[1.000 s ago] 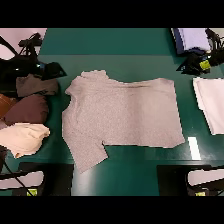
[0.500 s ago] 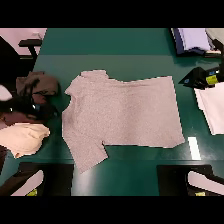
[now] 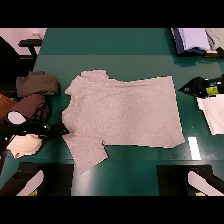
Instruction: Fold the shirts.
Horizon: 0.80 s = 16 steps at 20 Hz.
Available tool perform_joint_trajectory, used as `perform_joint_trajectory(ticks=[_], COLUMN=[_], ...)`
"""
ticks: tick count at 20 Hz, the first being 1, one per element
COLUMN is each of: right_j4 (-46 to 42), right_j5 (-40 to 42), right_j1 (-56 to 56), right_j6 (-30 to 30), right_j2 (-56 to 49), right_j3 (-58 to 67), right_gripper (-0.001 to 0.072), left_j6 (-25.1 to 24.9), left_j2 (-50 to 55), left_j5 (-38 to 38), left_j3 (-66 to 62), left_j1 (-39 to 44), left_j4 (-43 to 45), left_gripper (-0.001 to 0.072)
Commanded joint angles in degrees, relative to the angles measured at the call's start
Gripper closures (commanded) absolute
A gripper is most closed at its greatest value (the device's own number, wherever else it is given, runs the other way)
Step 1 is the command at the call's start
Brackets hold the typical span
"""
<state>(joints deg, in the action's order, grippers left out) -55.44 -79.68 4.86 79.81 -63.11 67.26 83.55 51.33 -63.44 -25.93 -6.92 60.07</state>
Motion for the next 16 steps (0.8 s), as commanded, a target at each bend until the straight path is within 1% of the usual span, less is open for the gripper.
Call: perform_joint_trajectory(ticks=[1,3,4,6,8,9,11,13,16], right_j4=[0.0,-0.4,-2.0,-10.7,-18.3,-19.6,-19.1,-18.3,-13.6], right_j5=[-0.1,-2.8,-4.9,-9.9,-10.7,-10.4,-10.3,-9.4,-5.4], right_j1=[0.0,1.4,2.9,5.9,10.5,13.6,19.4,22.6,22.1], right_j6=[0.0,0.0,0.0,0.5,1.4,1.4,1.4,1.4,1.4], right_j2=[0.7,0.7,0.7,1.0,3.4,4.8,6.4,7.2,7.2], right_j3=[-0.9,-0.9,-0.9,-1.9,-7.6,-11.8,-20.1,-27.9,-35.9], right_gripper=[0.0325,0.0325,0.0324,0.0324,0.0324,0.0321,0.0157,0.0158,0.0162], left_j6=[0.3,0.5,0.5,0.4,0.0,0.0,0.0,0.0,0.0], left_j2=[-0.2,-0.2,-0.2,-0.2,-1.0,-1.1,-1.2,-1.2,-1.2], left_j5=[5.4,5.4,4.8,2.8,1.6,1.4,1.5,1.6,1.4], left_j3=[2.1,1.4,0.4,-2.9,-6.1,-7.5,-9.4,-9.8,-9.8], left_j1=[4.6,5.1,5.1,5.1,5.1,5.1,5.1,5.1,5.1], left_j4=[-1.6,-1.6,-1.6,-1.6,-1.7,-1.7,-1.7,-1.9,-1.9], left_gripper=[0.018,0.0644,0.0683,0.0684,0.0684,0.0684,0.0684,0.0684,0.0683])
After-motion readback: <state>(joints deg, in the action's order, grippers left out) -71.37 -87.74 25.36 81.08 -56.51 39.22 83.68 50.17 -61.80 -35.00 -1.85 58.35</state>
